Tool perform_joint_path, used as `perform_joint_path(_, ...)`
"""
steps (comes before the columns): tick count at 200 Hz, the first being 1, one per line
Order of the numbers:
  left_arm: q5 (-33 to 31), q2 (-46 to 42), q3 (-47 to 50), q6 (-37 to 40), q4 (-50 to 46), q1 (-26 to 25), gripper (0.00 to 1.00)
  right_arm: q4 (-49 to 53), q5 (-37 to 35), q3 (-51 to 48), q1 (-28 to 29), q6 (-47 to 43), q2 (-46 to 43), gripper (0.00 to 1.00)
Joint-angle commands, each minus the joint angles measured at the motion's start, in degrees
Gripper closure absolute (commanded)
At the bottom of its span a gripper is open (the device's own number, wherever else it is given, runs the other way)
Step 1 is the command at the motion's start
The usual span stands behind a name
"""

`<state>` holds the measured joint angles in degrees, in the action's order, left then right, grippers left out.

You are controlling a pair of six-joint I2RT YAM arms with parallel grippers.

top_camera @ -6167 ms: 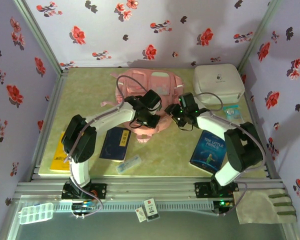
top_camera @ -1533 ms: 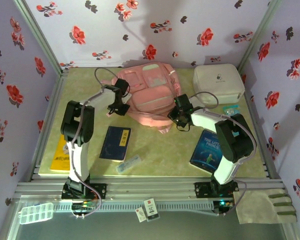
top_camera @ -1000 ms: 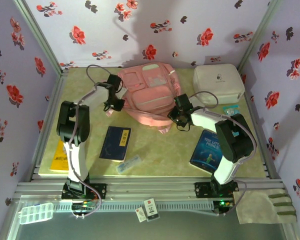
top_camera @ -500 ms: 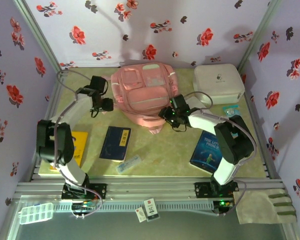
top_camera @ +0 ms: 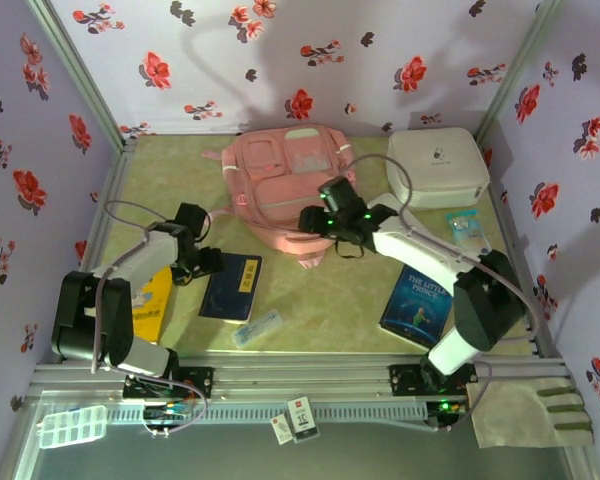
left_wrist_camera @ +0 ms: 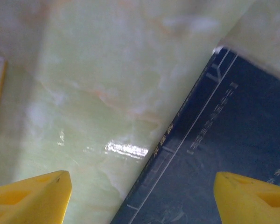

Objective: Pack the student bag
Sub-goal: Rotate the book at the middle-left of the table.

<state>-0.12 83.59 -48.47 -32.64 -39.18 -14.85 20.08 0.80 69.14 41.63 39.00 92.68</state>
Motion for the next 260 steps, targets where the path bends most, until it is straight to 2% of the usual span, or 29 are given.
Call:
perform_joint_path(1, 1.73, -1.85, 1.47, -2.82, 0.59, -0.79, 0.21, 4.36, -0.24, 5.30, 5.41, -7.26, 6.56, 0.37)
perform_joint_path(36, 1.77, -1.84, 2.82, -3.50, 1.25, -1.00, 0.26, 8.67, -1.02, 16.03, 12.78, -12.97, 18.47, 0.42)
perform_joint_path(58, 1.79, -1.35, 3.07, -4.58, 1.38, -1.06, 0.31, 10.92, -0.72, 21.23, 14.76, -14.04, 24.62, 0.47)
perform_joint_path(106, 1.79, -0.55, 3.24, -6.08, 2.01, -1.03, 0.37, 11.48, 1.43, 24.26, 14.75, -13.87, 30.79, 0.54)
perform_joint_path(149, 1.75, 0.80, 2.81, -6.65, 2.82, -0.97, 0.43, 11.08, 2.08, 25.77, 14.70, -14.07, 34.26, 0.65)
perform_joint_path(196, 1.86, 2.80, -0.10, -6.79, 3.71, 1.15, 0.46, 13.27, -1.61, 36.46, 14.07, -17.18, 41.67, 0.71)
perform_joint_path(231, 1.82, 2.26, 0.16, -8.09, 3.61, 3.38, 0.46, 14.61, -2.91, 45.39, 12.58, -17.91, 47.11, 0.71)
perform_joint_path(260, 2.29, -0.81, 1.19, -9.27, 1.48, 3.43, 0.42, 14.82, 0.40, 46.26, 12.30, -17.50, 43.75, 0.64)
